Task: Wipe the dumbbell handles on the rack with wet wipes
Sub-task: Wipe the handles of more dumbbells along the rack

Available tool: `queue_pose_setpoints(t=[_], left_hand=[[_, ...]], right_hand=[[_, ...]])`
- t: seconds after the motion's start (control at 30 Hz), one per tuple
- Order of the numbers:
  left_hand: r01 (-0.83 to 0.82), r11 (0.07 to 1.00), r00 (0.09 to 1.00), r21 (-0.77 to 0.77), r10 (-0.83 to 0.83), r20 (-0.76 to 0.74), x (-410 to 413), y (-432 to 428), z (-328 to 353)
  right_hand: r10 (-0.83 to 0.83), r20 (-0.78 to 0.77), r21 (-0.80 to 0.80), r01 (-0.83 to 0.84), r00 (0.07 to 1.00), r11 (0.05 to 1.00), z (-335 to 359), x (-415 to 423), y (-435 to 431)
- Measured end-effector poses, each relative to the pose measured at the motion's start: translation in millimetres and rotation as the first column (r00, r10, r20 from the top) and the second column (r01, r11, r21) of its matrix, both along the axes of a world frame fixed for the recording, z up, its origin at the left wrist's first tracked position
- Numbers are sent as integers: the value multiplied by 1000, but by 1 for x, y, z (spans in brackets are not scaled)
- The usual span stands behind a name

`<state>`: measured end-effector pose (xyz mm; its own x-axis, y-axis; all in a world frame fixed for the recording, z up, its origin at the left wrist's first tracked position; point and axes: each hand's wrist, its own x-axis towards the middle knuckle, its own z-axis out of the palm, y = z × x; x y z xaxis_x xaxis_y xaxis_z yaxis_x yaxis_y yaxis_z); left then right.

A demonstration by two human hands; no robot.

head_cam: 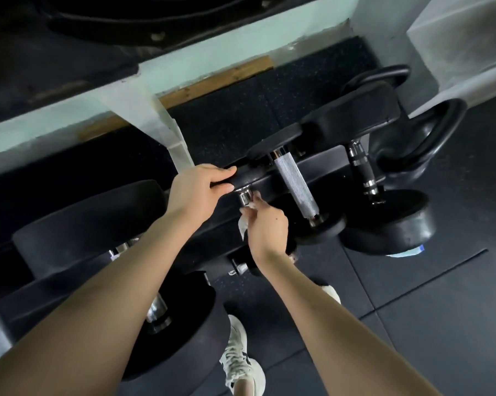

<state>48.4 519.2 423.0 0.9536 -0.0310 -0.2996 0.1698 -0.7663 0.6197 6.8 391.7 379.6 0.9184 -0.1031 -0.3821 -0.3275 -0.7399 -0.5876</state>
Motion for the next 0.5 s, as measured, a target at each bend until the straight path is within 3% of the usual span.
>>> queue_pose_setpoints(t=[0.17, 0.27, 0.33, 0.5], left_hand=[[-19, 1000, 1000, -24, 19, -11, 0, 1, 3], [-21, 1000, 1000, -14, 20, -20, -1, 0, 2], [-16, 1000, 1000, 2, 16, -26, -1, 0, 2], [9, 999, 1000, 50, -8, -26, 2, -1, -2]], right_hand=[[154, -137, -174, -177, 978, 969, 3, -26, -26], [-20, -43, 60, 22, 999, 998, 19, -15, -25], [-100, -71, 233, 114, 992, 966, 20, -2, -18], [30, -272, 299, 55, 962, 953, -7, 25, -19]])
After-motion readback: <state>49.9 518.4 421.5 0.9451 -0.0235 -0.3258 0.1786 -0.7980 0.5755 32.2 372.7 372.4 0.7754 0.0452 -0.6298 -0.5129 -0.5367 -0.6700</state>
